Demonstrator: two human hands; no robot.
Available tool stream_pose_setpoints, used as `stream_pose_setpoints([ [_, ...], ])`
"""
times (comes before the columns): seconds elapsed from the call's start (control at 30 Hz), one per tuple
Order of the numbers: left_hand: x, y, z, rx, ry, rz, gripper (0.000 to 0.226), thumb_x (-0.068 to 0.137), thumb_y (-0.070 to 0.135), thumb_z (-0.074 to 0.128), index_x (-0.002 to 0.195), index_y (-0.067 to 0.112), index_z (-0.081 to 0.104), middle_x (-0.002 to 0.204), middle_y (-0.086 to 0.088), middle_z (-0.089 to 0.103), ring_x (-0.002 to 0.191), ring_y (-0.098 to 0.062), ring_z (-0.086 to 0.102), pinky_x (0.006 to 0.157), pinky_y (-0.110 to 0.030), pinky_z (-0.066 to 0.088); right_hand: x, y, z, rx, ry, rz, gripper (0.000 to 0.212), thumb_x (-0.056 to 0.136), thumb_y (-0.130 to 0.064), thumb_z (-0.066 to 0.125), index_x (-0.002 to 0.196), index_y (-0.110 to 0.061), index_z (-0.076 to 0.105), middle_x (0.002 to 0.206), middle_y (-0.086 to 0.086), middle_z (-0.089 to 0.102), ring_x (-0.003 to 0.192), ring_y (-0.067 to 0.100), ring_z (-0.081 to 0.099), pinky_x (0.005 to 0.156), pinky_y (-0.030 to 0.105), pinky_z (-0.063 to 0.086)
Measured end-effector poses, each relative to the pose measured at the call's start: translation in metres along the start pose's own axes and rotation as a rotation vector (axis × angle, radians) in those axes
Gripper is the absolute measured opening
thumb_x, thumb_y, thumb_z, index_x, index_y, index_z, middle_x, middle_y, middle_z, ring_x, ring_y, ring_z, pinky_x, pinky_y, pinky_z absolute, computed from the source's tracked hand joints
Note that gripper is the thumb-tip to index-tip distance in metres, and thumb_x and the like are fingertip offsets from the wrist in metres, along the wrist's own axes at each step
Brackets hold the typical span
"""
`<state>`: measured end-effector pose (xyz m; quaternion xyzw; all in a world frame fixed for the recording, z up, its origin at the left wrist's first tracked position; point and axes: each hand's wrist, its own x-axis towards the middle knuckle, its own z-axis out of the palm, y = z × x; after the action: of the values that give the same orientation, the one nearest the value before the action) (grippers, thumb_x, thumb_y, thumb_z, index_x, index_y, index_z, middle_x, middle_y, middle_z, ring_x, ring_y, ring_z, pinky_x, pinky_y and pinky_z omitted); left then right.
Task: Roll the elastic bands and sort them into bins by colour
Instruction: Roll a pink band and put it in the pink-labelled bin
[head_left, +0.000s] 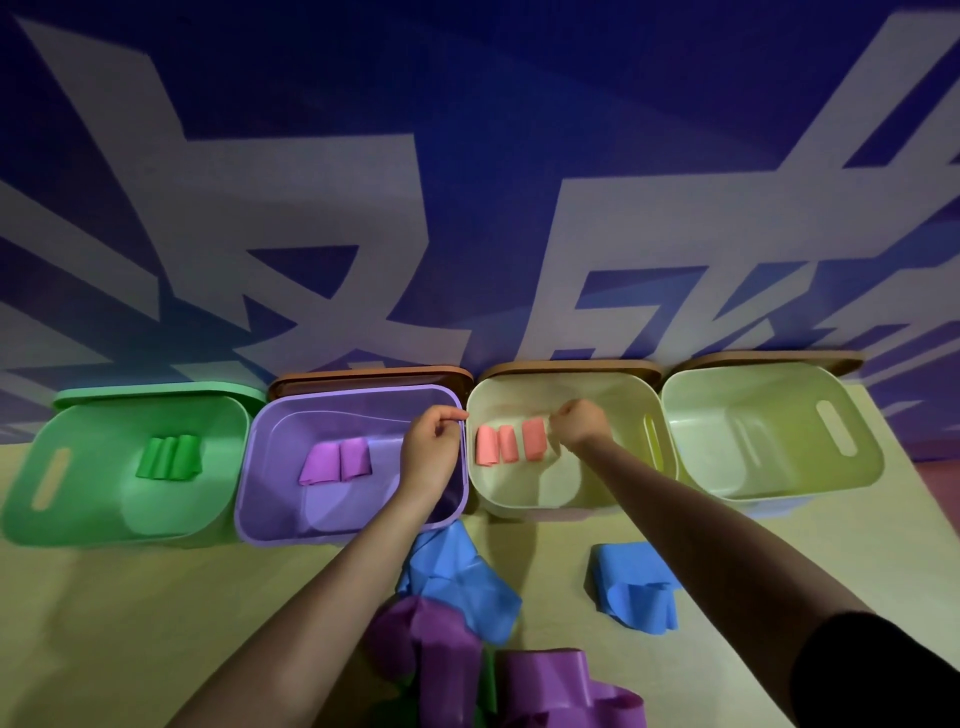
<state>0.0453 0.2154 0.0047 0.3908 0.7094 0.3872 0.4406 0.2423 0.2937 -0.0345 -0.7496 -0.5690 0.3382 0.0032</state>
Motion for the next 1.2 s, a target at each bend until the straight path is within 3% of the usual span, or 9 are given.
stream_pose_setpoints([
  [0.07, -0.001, 0.000, 0.000, 0.000, -0.003, -0.003, 0.034, 0.091, 0.005, 0.044, 0.083, 0.032, 0.063, 0.095, -0.003, 0.067, 0.084, -0.019, 0.060, 0.081, -0.043, 0.052, 0.001, 0.003, 0.002, -0.008, -0.037, 0.039, 0.024, 0.088, -0.024, 0.050, 0.080, -0.008, 0.067, 0.085, 0.012, 0.065, 0.093, 0.031, 0.065, 0.074, 0.028, 0.047],
  [0.17, -0.001, 0.000, -0.001, 0.003, -0.001, -0.006, 0.034, 0.092, 0.006, 0.045, 0.083, 0.033, 0.063, 0.095, 0.001, 0.066, 0.087, -0.019, 0.062, 0.084, -0.045, 0.053, 0.000, 0.002, 0.011, 0.063, -0.075, 0.089, 0.039, 0.086, -0.048, 0.055, 0.075, -0.012, 0.063, 0.078, 0.007, 0.064, 0.077, 0.025, 0.062, 0.062, 0.025, 0.041],
  [0.23, -0.002, -0.001, -0.001, 0.003, -0.001, -0.012, 0.034, 0.092, 0.006, 0.045, 0.083, 0.033, 0.063, 0.097, 0.000, 0.066, 0.090, -0.018, 0.061, 0.086, -0.045, 0.053, 0.001, 0.001, 0.019, 0.098, -0.092, 0.112, 0.044, 0.084, -0.054, 0.058, 0.071, -0.012, 0.062, 0.075, 0.006, 0.064, 0.071, 0.022, 0.059, 0.058, 0.026, 0.039],
  [0.3, -0.002, 0.000, 0.000, -0.003, 0.001, -0.016, 0.034, 0.092, 0.006, 0.045, 0.082, 0.033, 0.063, 0.097, 0.000, 0.066, 0.090, -0.019, 0.062, 0.086, -0.046, 0.053, 0.003, -0.001, 0.025, 0.051, -0.104, 0.117, 0.039, 0.085, -0.049, 0.058, 0.074, -0.012, 0.062, 0.079, 0.006, 0.065, 0.071, 0.021, 0.058, 0.059, 0.025, 0.039],
  [0.43, -0.001, 0.000, 0.000, -0.015, 0.007, -0.022, 0.034, 0.091, 0.004, 0.045, 0.082, 0.032, 0.064, 0.092, 0.001, 0.066, 0.087, -0.020, 0.061, 0.086, -0.046, 0.053, 0.006, -0.004, 0.025, -0.050, -0.105, 0.127, 0.035, 0.090, -0.039, 0.054, 0.101, -0.008, 0.067, 0.104, 0.009, 0.067, 0.096, 0.025, 0.062, 0.072, 0.025, 0.040],
  [0.63, 0.002, -0.002, 0.001, -0.007, 0.006, -0.018, 0.033, 0.091, 0.003, 0.045, 0.081, 0.030, 0.062, 0.095, 0.000, 0.066, 0.088, -0.021, 0.060, 0.083, -0.041, 0.050, 0.008, -0.010, 0.024, -0.087, -0.088, 0.090, 0.030, 0.095, -0.023, 0.047, 0.103, -0.003, 0.067, 0.110, 0.013, 0.067, 0.105, 0.029, 0.061, 0.076, 0.026, 0.040],
  [0.83, 0.001, -0.003, 0.002, -0.021, 0.005, -0.022, 0.033, 0.090, 0.003, 0.045, 0.081, 0.030, 0.062, 0.095, 0.000, 0.066, 0.088, -0.020, 0.060, 0.083, -0.041, 0.050, 0.003, -0.007, 0.028, -0.112, 0.068, 0.046, 0.023, 0.090, -0.026, 0.056, 0.097, -0.006, 0.066, 0.102, 0.013, 0.068, 0.099, 0.032, 0.063, 0.081, 0.033, 0.048],
  [1.0, 0.001, -0.004, 0.001, -0.030, 0.001, -0.020, 0.034, 0.090, 0.003, 0.045, 0.082, 0.030, 0.063, 0.096, 0.000, 0.066, 0.089, -0.020, 0.061, 0.084, -0.042, 0.052, 0.000, -0.015, 0.036, -0.125, 0.046, -0.019, 0.033, 0.094, -0.034, 0.050, 0.101, -0.006, 0.067, 0.103, 0.013, 0.068, 0.099, 0.030, 0.062, 0.077, 0.028, 0.044],
  [1.2, 0.001, -0.004, 0.001, -0.024, 0.000, -0.008, 0.033, 0.090, 0.003, 0.045, 0.082, 0.031, 0.062, 0.100, -0.004, 0.067, 0.091, -0.020, 0.061, 0.084, -0.040, 0.051, 0.002, -0.008, 0.033, -0.037, 0.006, 0.007, 0.039, 0.094, -0.043, 0.050, 0.089, -0.008, 0.067, 0.081, 0.008, 0.061, 0.090, 0.029, 0.063, 0.070, 0.026, 0.041],
])
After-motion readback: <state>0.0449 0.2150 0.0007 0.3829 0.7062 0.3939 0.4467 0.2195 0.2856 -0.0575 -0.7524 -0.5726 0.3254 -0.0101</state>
